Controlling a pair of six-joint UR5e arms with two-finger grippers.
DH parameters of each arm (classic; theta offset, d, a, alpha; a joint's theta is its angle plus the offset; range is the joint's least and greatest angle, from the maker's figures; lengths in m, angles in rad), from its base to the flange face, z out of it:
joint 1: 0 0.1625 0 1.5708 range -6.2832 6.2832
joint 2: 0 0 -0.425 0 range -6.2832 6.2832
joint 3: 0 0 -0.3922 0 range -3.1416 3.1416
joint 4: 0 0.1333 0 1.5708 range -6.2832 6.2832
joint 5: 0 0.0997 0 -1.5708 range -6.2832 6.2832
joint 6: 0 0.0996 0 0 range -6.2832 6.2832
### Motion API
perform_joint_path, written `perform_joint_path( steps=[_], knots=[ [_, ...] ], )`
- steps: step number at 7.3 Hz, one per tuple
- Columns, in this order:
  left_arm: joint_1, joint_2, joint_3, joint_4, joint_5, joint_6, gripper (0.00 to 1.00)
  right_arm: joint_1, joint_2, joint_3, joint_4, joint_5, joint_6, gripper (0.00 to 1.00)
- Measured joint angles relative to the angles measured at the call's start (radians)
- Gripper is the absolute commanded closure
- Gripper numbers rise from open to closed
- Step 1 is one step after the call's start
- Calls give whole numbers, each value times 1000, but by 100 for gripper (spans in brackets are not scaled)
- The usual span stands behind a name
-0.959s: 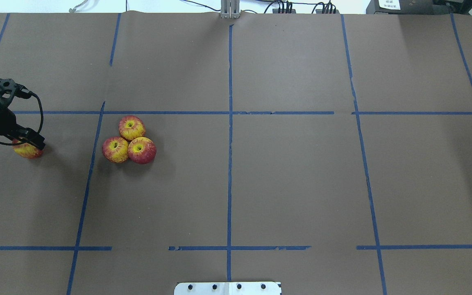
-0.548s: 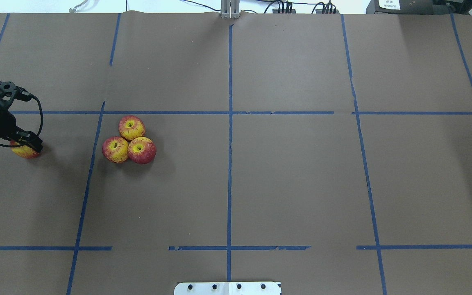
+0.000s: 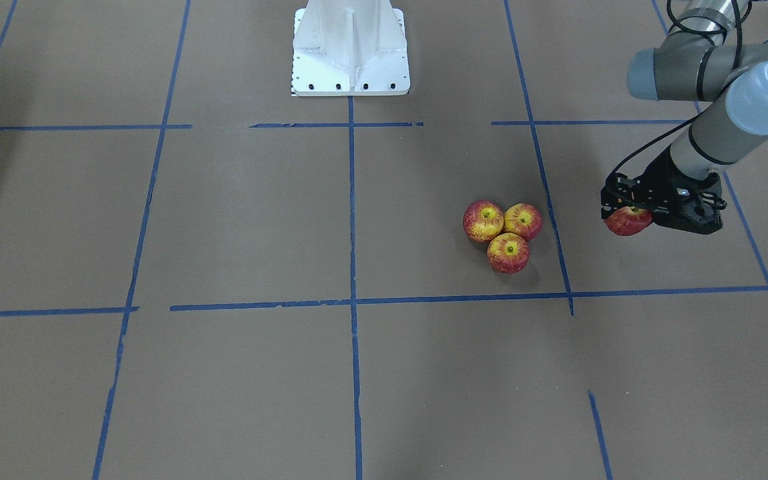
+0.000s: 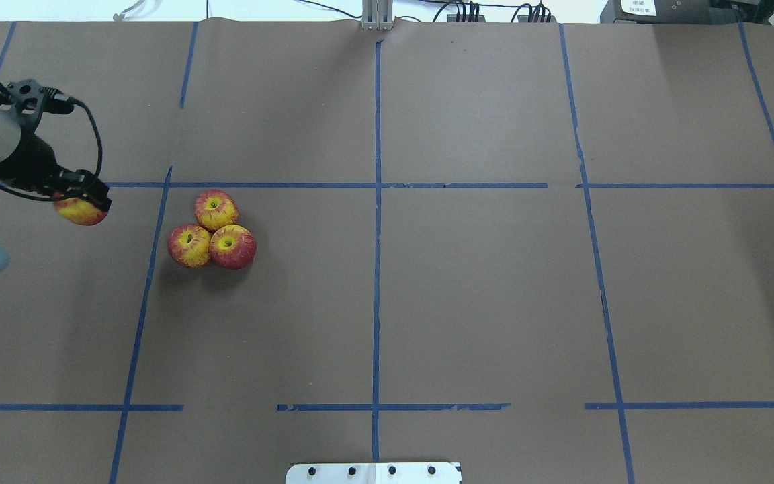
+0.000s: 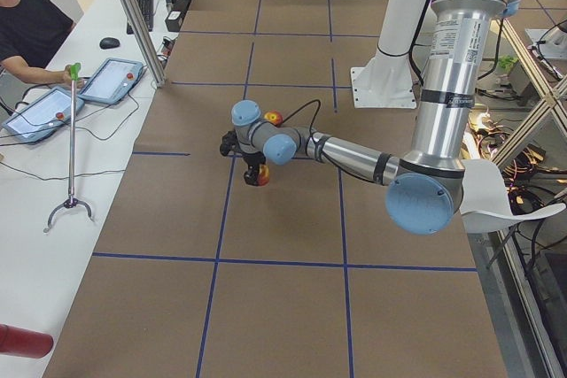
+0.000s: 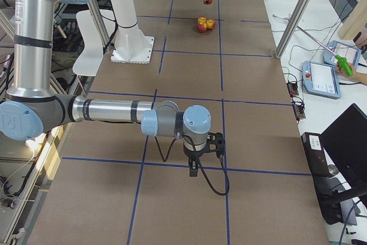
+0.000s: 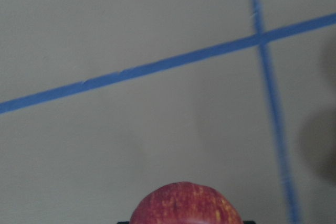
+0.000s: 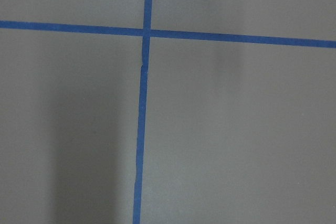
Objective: Stack apples
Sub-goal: 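Lift the apple with the left gripper and carry it over the three-apple cluster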
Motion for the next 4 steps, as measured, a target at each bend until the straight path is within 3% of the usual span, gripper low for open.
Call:
perform_joint_path(
  steps=[4],
  knots=[
    [120,-159,29,15,73,-261,100,0,0,0,0,0,0,0]
  ],
)
